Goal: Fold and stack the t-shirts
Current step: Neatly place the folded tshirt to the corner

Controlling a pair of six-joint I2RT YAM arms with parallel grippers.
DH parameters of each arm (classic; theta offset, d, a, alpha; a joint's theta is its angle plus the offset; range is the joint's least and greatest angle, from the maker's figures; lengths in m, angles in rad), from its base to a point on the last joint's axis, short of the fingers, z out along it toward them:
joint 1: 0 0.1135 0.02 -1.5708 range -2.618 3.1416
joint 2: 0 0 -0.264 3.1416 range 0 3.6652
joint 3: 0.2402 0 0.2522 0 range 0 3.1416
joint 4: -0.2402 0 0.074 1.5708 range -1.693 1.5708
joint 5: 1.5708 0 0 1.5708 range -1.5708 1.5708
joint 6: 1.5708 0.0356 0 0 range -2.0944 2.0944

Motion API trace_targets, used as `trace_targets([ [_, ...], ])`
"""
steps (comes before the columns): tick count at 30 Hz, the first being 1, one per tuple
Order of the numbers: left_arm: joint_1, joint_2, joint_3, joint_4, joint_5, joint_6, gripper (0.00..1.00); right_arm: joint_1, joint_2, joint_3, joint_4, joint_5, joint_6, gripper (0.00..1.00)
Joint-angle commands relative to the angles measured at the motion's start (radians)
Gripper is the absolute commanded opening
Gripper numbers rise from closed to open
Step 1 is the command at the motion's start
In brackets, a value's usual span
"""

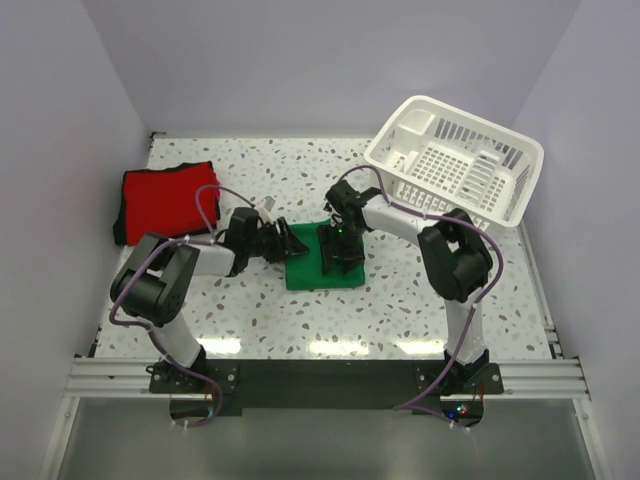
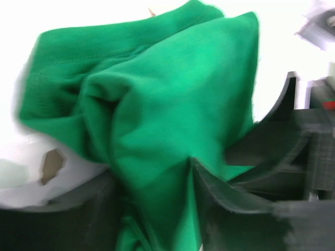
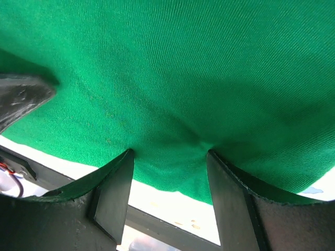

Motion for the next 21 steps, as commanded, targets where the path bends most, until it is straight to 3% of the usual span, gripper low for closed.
trace_targets([
  [1, -0.017, 0.030, 0.021, -0.136, -0.049, 0.039, 0.49, 0.006, 0.029, 0.013, 0.019, -0.004, -0.007, 0.61],
  [3, -0.017, 0.012, 0.045, -0.198, -0.094, 0.057, 0.37, 0.004, 0.023, 0.013, 0.015, -0.004, -0.007, 0.62],
  [4, -0.017, 0.003, 0.059, -0.230, -0.118, 0.076, 0.20, 0.006, 0.020, 0.013, 0.012, -0.004, -0.008, 0.62],
  [6, -0.017, -0.017, 0.117, -0.308, -0.202, 0.102, 0.01, 0.006, 0.009, 0.015, 0.004, -0.003, -0.012, 0.63],
  [12, -0.017, -0.042, 0.334, -0.682, -0.409, 0.243, 0.00, 0.004, -0.046, 0.029, -0.059, 0.048, -0.039, 0.64],
  [21, -0.017, -0.077, 0.499, -0.890, -0.562, 0.462, 0.00, 0.003, -0.193, -0.052, -0.088, 0.109, -0.019, 0.64],
])
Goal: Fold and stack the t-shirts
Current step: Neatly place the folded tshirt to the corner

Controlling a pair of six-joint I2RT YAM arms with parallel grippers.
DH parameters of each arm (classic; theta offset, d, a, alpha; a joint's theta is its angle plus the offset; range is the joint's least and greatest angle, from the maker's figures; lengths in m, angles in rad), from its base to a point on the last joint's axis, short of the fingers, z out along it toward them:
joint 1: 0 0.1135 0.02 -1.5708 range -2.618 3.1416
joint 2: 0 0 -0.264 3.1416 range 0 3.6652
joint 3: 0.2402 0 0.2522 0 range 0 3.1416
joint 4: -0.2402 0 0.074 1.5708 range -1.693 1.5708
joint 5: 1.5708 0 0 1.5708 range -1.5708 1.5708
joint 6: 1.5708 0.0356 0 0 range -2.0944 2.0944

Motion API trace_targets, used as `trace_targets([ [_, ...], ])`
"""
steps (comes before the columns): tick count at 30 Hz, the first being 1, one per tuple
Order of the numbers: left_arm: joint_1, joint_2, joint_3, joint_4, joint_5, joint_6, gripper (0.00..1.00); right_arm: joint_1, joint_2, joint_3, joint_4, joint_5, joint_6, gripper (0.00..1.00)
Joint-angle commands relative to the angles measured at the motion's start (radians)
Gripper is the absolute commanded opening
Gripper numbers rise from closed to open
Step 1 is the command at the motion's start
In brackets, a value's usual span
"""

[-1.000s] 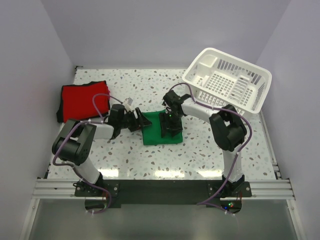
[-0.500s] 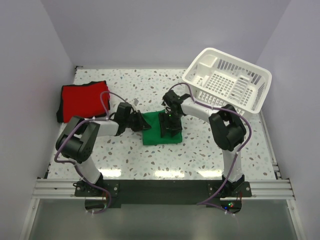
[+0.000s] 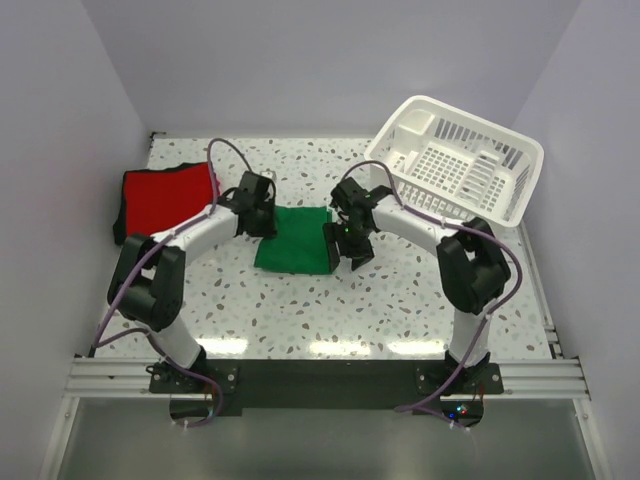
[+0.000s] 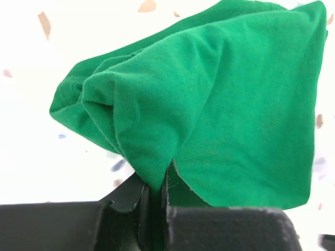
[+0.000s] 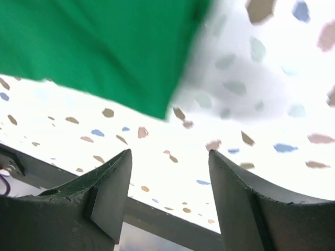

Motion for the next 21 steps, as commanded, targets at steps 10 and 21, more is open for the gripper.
trace_targets([
  [10, 0.021, -0.084, 0.234, -0.260, -0.170, 0.326, 0.00, -0.003, -0.183, -0.104, -0.034, 0.053, 0.037, 0.64],
  [21, 0.112, -0.116, 0.444, -0.319, -0.170, 0.414, 0.00, -0.003, -0.290, -0.221, -0.049, 0.061, 0.053, 0.64],
])
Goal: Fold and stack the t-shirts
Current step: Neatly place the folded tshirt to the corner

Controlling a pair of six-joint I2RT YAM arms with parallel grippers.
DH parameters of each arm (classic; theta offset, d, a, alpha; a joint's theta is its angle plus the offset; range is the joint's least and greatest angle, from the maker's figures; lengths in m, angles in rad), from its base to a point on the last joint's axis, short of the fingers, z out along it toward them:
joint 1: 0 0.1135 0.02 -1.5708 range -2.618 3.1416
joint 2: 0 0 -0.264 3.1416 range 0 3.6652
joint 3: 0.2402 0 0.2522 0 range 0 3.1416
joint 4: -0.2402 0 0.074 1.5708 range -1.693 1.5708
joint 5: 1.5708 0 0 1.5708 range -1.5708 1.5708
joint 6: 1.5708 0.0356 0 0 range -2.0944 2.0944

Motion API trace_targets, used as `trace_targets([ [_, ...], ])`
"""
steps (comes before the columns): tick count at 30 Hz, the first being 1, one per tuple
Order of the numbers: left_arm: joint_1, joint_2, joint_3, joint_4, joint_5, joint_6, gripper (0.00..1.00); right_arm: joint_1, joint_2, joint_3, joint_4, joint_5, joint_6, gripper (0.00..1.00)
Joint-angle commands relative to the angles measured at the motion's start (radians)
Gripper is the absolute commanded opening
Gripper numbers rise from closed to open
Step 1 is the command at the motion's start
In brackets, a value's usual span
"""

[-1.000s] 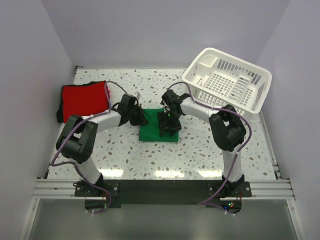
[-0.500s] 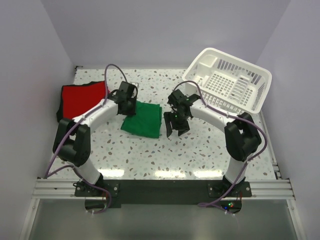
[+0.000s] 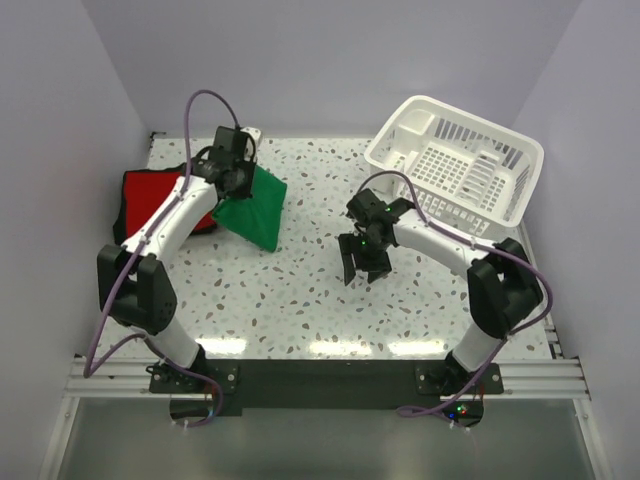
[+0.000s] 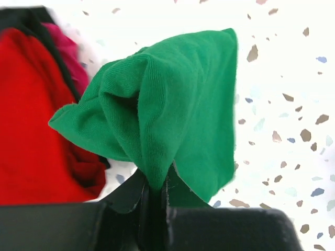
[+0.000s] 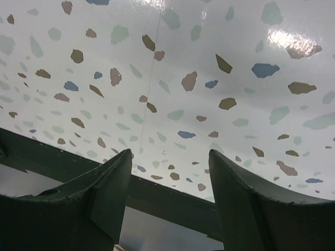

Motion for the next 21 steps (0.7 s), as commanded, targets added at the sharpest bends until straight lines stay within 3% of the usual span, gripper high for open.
trace_targets([
  [1, 0.038, -0.070, 0.113, -0.008, -0.007, 0.063, 0.00, -0.003, -0.066, -0.031, -0.020, 0.021, 0.017, 0.64],
  [13, 0.147, -0.034, 0.399, -0.146, 0.064, 0.124, 0.00, -0.003, -0.155, -0.130, -0.017, 0.026, 0.030, 0.64],
  [21, 0.226, -0.017, 0.463, -0.186, 0.105, 0.152, 0.00, -0.003, -0.174, -0.155, -0.008, 0.023, 0.040, 0.64],
])
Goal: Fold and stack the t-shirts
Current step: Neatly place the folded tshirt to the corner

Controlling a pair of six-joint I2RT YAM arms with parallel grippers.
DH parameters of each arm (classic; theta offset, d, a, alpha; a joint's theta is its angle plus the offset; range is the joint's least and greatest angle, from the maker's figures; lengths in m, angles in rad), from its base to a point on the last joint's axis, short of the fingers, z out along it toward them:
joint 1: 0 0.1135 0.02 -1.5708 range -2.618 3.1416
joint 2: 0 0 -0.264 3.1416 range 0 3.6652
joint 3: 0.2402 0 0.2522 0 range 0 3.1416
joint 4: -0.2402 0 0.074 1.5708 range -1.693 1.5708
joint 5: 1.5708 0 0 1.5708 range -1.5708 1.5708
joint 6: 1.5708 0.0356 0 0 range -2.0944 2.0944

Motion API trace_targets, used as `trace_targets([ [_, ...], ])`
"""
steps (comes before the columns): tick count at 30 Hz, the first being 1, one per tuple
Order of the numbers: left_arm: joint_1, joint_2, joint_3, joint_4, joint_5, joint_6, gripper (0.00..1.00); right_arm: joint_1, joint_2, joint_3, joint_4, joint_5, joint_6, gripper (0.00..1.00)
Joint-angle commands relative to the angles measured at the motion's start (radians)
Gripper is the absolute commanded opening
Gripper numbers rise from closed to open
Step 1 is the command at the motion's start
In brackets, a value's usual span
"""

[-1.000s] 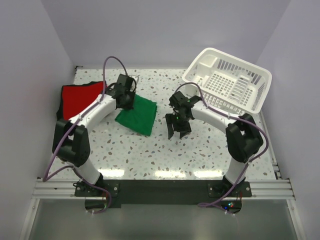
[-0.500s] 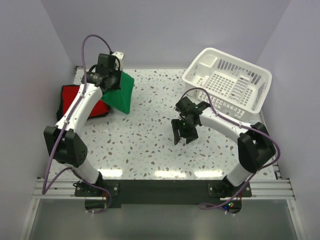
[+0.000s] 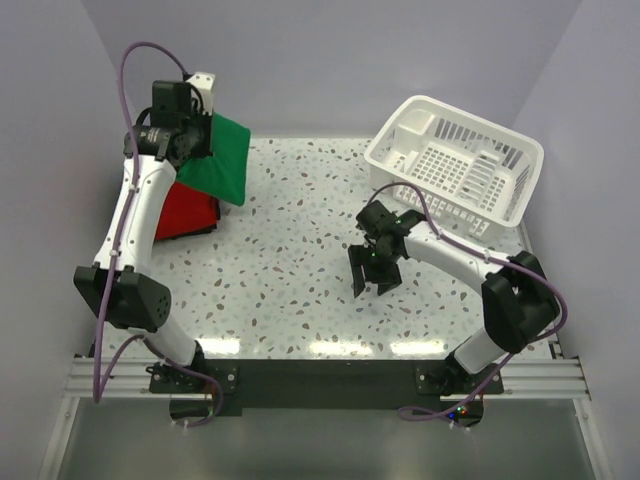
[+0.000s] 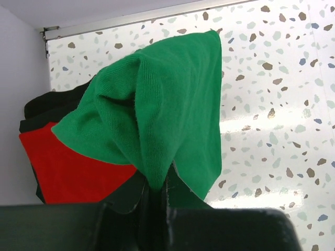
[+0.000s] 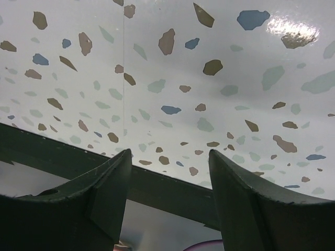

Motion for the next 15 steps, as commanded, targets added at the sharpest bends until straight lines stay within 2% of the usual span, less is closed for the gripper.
trace_targets([
  [1, 0.049, -0.016, 0.044, -0.010, 0.038, 0.035, 0.00, -0.003, -0.052, -0.012, 0.001, 0.017, 0.017, 0.64],
  [15, 0.198, 0.013, -0.029, 0.049, 0.156, 0.048, 0.00, -0.002, -0.114, -0.079, 0.004, 0.006, 0.031, 0.64],
])
